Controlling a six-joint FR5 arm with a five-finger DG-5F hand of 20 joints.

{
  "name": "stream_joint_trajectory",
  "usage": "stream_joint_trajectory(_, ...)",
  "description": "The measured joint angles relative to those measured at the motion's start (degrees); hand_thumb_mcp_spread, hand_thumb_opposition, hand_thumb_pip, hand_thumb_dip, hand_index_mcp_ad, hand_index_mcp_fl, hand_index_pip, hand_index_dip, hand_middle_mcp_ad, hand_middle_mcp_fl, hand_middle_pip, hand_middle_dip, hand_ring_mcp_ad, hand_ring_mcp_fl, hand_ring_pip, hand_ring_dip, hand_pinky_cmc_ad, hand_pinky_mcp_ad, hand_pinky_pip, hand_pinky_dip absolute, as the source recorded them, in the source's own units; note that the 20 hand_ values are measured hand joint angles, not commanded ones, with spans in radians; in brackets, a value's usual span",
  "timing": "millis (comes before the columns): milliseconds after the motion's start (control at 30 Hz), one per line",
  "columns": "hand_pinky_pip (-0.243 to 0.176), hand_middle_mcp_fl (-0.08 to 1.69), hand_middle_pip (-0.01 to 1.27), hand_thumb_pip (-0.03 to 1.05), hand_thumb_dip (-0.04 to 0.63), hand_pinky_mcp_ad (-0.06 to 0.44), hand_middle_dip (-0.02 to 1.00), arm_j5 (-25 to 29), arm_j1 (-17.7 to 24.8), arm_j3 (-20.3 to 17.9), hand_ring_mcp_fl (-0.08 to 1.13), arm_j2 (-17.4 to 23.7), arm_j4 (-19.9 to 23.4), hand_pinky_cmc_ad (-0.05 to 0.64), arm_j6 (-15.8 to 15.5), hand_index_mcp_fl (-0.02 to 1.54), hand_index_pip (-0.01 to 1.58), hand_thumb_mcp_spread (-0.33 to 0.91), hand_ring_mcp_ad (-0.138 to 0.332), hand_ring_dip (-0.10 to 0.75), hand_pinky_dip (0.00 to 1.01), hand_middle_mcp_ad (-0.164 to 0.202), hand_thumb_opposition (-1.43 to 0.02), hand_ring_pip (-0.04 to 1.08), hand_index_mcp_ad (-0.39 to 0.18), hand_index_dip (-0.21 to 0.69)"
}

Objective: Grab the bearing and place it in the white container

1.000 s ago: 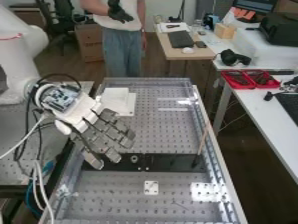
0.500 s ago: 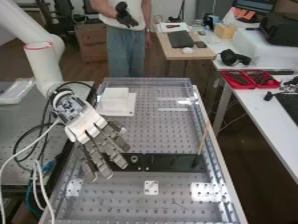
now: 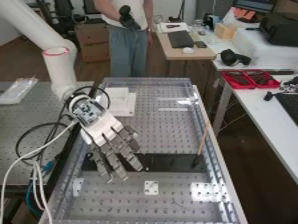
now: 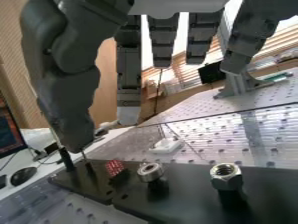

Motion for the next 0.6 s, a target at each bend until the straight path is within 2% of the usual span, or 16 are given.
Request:
stream_joint_trajectory(167,-0.075,0.0,0.14,0.45,0.239,0.293,0.2,1.72,0.4,0.57,0.01,-1.06,-0.13,0.365,0.48,0.22,1.3,0.49,0.159,0.086,0.19,0.077,-0.79,0.1,-0.038,0.316)
stream_joint_trajectory(400,-0.075,0.02,0.14,0.45,0.239,0.293,0.21,3.27,0.74,0.54,0.0,-1.52,1.96,0.361,-3.18,0.22,1.3,0.49,0.155,0.086,0.19,0.077,-0.79,0.1,-0.038,0.316)
stream_joint_trajectory(600,-0.075,0.04,0.14,0.45,0.241,0.295,0.21,1.89,0.43,1.4,0.01,-1.46,-0.58,0.365,-3.17,0.24,1.31,0.49,0.154,0.086,0.19,0.075,-0.79,0.1,-0.038,0.316)
